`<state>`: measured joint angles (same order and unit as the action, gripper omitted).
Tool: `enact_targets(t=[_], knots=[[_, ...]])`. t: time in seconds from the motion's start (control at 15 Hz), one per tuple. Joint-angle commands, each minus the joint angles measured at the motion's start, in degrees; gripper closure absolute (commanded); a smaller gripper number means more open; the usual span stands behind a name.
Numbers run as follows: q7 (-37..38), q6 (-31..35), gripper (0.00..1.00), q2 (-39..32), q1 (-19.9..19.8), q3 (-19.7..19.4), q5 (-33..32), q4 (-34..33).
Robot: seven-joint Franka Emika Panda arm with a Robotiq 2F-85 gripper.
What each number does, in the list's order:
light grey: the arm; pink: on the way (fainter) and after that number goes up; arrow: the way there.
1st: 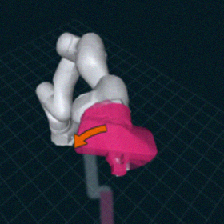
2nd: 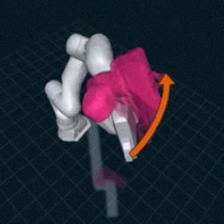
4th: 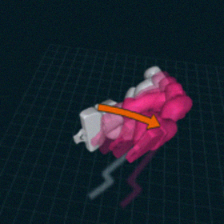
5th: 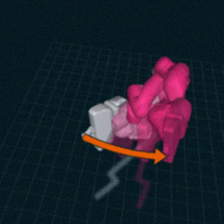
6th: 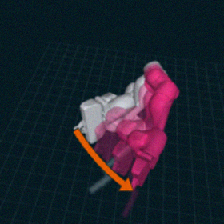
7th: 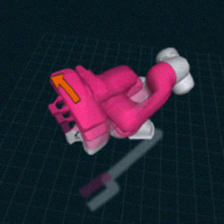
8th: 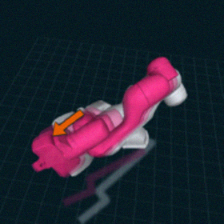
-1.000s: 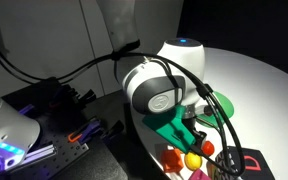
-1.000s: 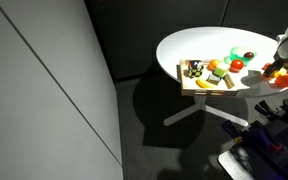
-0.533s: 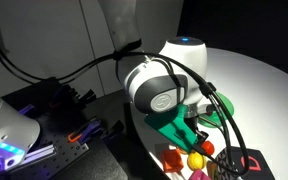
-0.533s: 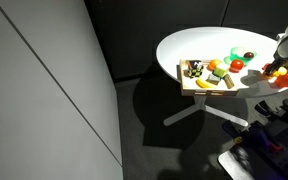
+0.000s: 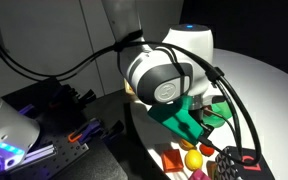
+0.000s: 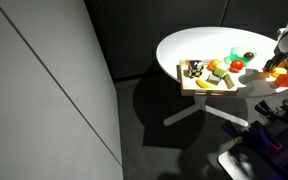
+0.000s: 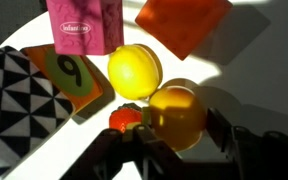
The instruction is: Shift one toy lemon to the wooden tray
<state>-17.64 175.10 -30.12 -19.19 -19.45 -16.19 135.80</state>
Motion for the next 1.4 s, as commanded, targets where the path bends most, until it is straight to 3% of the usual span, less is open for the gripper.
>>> enact_targets(t=[0.0, 0.73, 1.33], knots=[[0.4, -4.0, 0.67, 5.7, -0.5, 1.9, 1.6, 1.3], [2.0, -16.4, 0.67, 14.4, 2.1, 8.7, 9.3, -1.0], [14.1, -24.5, 0.67, 13.6, 11.3, 8.8, 7.4, -7.3]])
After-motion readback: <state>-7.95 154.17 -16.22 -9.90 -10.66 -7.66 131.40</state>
